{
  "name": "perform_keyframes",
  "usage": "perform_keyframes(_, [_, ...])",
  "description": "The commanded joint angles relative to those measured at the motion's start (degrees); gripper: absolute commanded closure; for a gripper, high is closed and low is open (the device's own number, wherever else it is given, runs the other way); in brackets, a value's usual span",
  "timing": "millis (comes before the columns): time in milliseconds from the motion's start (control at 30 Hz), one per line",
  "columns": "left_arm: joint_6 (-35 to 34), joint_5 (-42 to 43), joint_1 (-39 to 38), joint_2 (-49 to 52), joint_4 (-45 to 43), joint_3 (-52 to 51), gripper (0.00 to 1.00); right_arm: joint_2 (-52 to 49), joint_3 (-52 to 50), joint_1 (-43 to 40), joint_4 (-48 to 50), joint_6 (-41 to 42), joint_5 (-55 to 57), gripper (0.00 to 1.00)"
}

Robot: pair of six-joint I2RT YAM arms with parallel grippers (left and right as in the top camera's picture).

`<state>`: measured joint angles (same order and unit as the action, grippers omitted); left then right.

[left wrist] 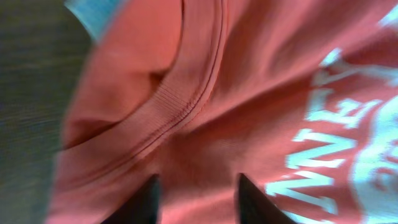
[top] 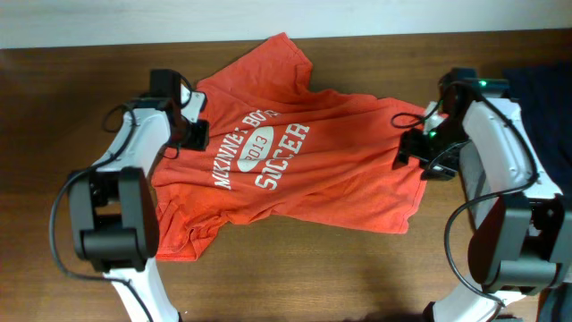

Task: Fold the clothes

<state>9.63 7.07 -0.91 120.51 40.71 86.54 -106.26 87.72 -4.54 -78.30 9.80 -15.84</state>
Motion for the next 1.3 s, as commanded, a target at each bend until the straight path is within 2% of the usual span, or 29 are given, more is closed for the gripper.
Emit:
perform_keyframes(0, [1.46, -0.63, 0.15, 1.99, -0.68, -0.11, 0.79, 0.22, -0.42, 1.97, -1.38, -3.48, -1.77, 0.32])
perform_keyframes(33, [1.44, -0.63, 0.15, 2.6, -0.81, -0.11, 1.0, 0.24, -0.42, 2.45, -1.66, -3.63, -1.77, 0.32])
perform_keyframes(167, [2.1, -1.11, 0.17, 6.14, -1.51, -0.15, 1.0, 0.24, -0.42, 4.35, -1.66, -3.61, -1.75, 0.32])
perform_keyframes(233, [1.27, -3.98, 0.52, 8.22, -2.08, -0.17, 1.0, 0.24, -0.42, 5.03, -1.66, -3.61, -1.73, 0.32])
perform_keyframes(367, [-7.67, -18.71, 3.72, 12.07, -2.78, -0.15, 1.0, 0.24, -0.42, 5.42, -1.81, -3.58, -1.7, 0.32])
perform_keyframes(433, [-10.01, -22.27, 6.8, 13.05, -2.54, -0.15, 1.0, 0.24, -0.44, 5.38, -1.68, -3.37, -1.53, 0.32])
perform_keyframes(600, [-16.28, -22.25, 16.15, 13.38, 0.0, -0.15, 1.0, 0.22, -1.95, 5.4, 0.28, -3.34, -1.53, 0.3])
perform_keyframes(767, [-16.41, -18.18, 20.68, 13.27, 0.85, -0.13, 1.0, 0.11, -9.81, 6.1, 6.38, -0.48, -1.55, 0.28])
perform_keyframes(900, [-16.0, -14.58, 20.37, 12.87, 0.94, 0.59, 1.0, 0.13, -17.03, 8.41, 14.93, -1.68, -5.25, 0.31])
perform_keyframes(1033, [-14.58, -14.36, 18.53, 10.88, 2.27, 2.05, 0.99, 0.13, -21.73, 12.79, 23.3, -2.89, -9.27, 0.31])
perform_keyframes(1200, [-14.49, -14.34, 16.85, 4.42, 4.83, 5.03, 0.95, 0.11, -23.56, 18.45, 28.76, 0.96, -8.63, 0.31])
perform_keyframes(1267, [-14.49, -14.32, 16.39, 0.74, 5.49, 5.99, 0.92, 0.11, -23.61, 19.91, 30.03, 5.25, -6.56, 0.35])
